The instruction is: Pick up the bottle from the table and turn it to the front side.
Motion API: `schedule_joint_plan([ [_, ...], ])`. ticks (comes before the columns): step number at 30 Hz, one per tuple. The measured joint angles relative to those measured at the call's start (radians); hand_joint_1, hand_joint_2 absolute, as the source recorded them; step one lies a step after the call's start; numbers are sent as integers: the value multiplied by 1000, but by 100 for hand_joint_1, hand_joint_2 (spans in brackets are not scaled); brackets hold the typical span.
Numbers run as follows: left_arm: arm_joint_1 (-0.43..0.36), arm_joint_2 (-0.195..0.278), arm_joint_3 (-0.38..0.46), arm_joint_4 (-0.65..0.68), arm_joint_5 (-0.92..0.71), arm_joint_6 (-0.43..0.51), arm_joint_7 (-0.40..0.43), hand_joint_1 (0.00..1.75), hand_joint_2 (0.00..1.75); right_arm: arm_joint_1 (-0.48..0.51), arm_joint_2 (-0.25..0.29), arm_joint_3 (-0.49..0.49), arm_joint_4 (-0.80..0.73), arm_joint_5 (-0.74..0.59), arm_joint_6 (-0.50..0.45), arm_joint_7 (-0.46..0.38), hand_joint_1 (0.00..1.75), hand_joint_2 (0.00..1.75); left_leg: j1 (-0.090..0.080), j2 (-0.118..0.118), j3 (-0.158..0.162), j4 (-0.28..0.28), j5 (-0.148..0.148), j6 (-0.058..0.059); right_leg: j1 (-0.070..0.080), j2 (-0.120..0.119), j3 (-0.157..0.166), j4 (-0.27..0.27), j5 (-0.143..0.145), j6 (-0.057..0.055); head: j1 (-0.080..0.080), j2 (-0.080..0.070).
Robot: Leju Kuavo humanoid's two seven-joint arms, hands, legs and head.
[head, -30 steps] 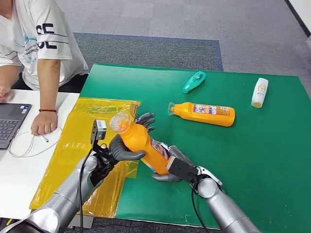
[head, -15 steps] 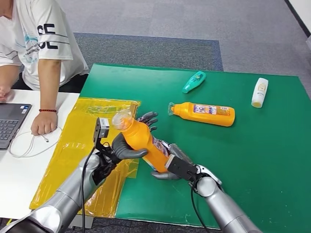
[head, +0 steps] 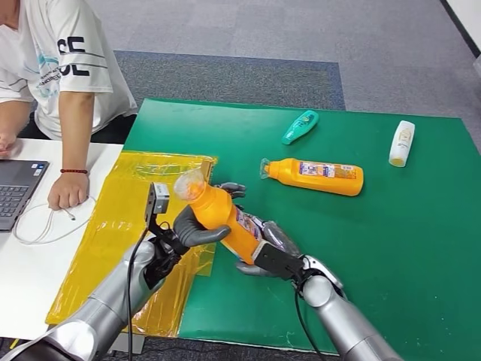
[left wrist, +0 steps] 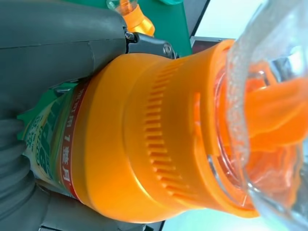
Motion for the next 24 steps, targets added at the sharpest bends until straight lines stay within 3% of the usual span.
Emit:
schedule_joint_plan([
  [11,6,-3,0,2,4,7,0,175,175,10,3,4,0,2,-1,1,175,175,0,0,0,0,0,0,0,0,0,0,0,0,0,0],
  [12,7,-3,0,2,4,8,0,175,175,11,3,5,0,2,-1,1,147,175,0,0,0,0,0,0,0,0,0,0,0,0,0,0],
  [15,9,-3,0,2,4,8,0,175,175,11,3,5,0,2,-1,1,17,175,0,0,-1,0,0,0,0,0,0,0,0,0,0,0],
  [16,10,-3,0,2,3,9,1,175,175,12,3,6,0,3,-1,1,0,175,0,0,-1,0,0,0,0,0,0,0,0,0,0,0],
  [24,24,1,1,5,-4,17,3,175,175,11,5,11,-3,7,-1,0,0,175,0,0,-1,0,0,0,0,0,-1,0,0,0,0,0],
])
